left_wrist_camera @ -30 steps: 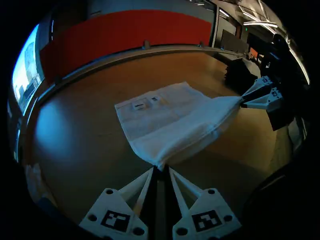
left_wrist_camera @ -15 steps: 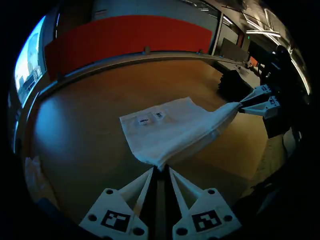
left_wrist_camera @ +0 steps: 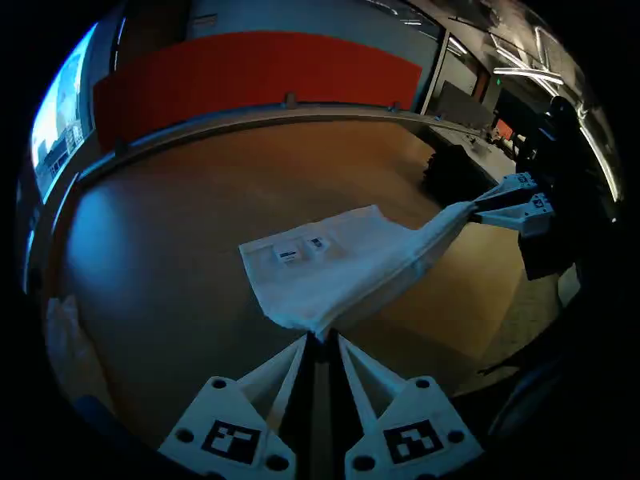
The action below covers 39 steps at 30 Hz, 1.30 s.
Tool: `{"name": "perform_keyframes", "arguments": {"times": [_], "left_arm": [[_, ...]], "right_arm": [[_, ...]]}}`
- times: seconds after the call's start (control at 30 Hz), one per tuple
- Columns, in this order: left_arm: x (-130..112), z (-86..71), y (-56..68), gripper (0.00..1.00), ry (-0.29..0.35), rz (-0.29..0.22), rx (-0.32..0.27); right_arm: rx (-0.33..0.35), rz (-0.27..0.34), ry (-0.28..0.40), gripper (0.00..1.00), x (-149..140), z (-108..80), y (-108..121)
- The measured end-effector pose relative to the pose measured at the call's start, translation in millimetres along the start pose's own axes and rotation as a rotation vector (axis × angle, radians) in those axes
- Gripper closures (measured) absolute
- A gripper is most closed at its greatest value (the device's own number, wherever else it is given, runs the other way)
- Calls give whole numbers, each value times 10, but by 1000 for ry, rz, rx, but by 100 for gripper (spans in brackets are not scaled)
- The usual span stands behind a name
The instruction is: Fold towel
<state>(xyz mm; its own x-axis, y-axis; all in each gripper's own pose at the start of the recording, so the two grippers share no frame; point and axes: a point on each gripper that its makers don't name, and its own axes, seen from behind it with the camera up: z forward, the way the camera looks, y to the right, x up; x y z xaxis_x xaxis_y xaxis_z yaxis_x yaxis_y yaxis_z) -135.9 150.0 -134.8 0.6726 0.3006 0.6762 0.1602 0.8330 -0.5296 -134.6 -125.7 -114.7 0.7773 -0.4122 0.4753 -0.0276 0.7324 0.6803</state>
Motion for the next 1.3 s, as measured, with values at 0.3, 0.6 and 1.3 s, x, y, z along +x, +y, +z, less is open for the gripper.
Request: {"name": "perform_keyframes", "arguments": {"times": [0.3, 0.6, 1.3], "left_arm": [[-26, -138, 83, 89, -5, 6, -14], [-87, -129, 131, 89, -21, 23, -15], [43, 325, -127, 89, -42, 34, 17]], "right_arm": [[12, -18, -5, 84, -15, -134, -95], [19, -28, -18, 84, -78, -141, -133], [11, -19, -83, 84, -233, 300, 138]]}}
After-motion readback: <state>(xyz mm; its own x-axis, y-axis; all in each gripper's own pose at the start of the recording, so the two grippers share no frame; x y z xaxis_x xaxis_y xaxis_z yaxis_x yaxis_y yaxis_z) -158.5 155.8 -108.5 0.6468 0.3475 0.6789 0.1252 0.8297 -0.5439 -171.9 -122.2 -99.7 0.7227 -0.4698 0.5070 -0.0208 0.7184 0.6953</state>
